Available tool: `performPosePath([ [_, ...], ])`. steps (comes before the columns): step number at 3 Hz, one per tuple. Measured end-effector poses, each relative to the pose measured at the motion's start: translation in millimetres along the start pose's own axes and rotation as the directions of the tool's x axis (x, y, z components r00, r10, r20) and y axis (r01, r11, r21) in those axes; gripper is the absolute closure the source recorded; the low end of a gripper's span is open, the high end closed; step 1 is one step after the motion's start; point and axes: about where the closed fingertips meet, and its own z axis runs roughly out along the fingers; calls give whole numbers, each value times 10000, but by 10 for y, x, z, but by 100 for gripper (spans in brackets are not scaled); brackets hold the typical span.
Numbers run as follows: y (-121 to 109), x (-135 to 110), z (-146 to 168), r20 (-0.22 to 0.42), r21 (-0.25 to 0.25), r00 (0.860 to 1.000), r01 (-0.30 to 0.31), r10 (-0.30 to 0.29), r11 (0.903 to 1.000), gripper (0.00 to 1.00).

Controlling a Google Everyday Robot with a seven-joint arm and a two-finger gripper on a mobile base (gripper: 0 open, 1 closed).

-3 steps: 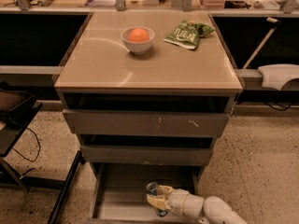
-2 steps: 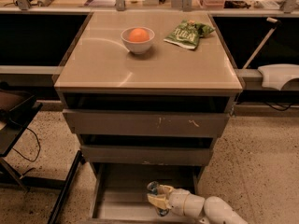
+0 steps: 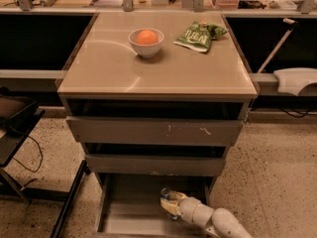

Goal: Place redbull can into bottom drawer

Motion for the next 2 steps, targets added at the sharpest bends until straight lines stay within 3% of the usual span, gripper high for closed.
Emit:
performPosePath([
  [1,-193,-4,-29,73,324,9999,-89,87,9994,100],
  [2,-174,-1,-22,65,291,9999,-85,83,9995,100],
])
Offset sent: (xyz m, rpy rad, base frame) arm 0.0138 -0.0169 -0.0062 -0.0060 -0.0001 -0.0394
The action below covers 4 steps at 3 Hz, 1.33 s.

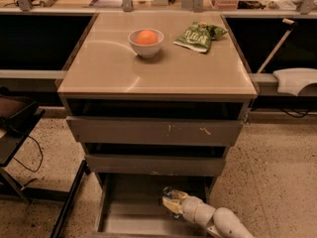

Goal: Place redbull can into bottom drawer

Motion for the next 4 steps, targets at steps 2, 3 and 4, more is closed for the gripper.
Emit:
performPosePath([
  [2,-112,408,432,-2145,0,9679,1340,-1309,9910,100],
  [3,-201,659,630,-3054,-217,9389,1595,-1585,9870,100],
  [4,-247,891,736,-3303,-293,9350,1266,-1292,9915,100],
])
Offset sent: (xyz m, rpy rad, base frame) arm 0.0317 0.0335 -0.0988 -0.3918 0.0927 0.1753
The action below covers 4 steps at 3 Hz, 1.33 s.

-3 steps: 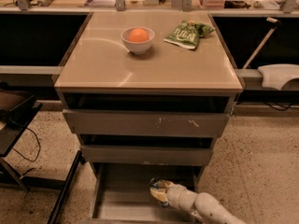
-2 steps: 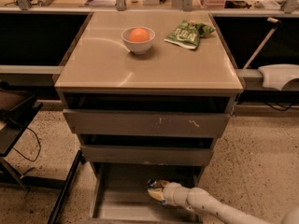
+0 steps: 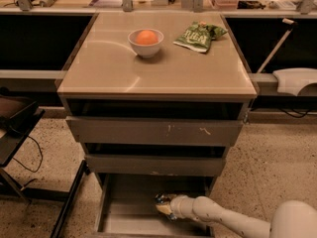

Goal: Place redbull can into bottom drawer

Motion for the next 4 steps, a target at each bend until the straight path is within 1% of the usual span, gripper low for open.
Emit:
performPosePath([
  [1,24,207,106,138,-108,9978,-649,651,9978,100],
  [2,23,333,158,452,-339,9900,-1324,1338,9906,100],
  [3,30,349,167,442,-377,9895,-1357,1373,9900,81],
  [4,30,349,167,442,-377,9895,-1357,1373,9900,58],
])
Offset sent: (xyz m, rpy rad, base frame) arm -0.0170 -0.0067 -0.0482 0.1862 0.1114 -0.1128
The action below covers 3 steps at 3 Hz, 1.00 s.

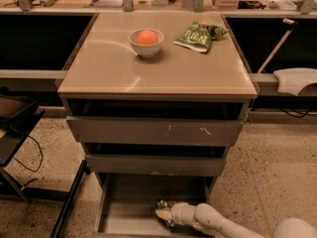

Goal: Place redbull can into bottom drawer

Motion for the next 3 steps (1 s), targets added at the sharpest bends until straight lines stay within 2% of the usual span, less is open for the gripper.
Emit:
performPosePath([
  [2,0,0,0,0,-1,10000,0,0,10000,11],
  [3,1,0,0,0,-1,10000,0,0,10000,0],
])
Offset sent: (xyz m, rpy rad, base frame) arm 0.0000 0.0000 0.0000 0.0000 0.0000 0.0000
